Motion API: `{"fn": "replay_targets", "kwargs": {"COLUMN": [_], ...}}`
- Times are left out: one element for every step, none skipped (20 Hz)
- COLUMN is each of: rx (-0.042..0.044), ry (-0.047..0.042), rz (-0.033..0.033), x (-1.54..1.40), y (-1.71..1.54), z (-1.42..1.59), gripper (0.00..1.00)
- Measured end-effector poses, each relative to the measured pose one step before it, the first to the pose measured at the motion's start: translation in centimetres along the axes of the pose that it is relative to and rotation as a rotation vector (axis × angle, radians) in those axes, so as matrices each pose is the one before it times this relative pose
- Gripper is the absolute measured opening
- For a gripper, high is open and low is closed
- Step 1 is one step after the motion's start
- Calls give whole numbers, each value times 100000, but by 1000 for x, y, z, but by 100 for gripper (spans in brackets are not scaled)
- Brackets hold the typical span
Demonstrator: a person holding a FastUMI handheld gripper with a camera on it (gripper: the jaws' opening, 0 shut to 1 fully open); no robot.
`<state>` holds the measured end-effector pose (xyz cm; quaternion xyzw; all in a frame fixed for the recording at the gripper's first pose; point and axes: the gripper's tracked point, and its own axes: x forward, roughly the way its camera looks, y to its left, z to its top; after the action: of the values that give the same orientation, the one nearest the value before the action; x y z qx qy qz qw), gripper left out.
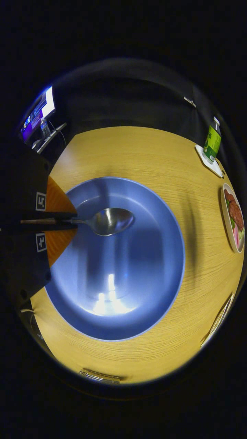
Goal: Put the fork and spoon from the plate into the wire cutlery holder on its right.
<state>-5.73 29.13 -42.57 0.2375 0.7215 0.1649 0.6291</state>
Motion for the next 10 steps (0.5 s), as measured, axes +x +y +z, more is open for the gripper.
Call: {"fn": "replay_targets", "kwargs": {"rx": [-148,16,273,362,-460,-504,1062,1487,1092,-166], "ry": [-803,-1009,-1504,-1552,-728,-367,-607,-542,-1047,-1278], "rz": [2684,2962,2189,1087,718,-464,-43,2041,2381,1841], "x": [-1022,-1272,-1286,-1195,-900,-620,-660,-726,-995,-1367], "y": [-150,-114,-236,-473,-556,-837,-731,-156,74,-31], "z": [-18,49,46,244,-2,84,126,124,-7,90], "gripper": [8,8,8,9,7,7,7,7,7,6]}}
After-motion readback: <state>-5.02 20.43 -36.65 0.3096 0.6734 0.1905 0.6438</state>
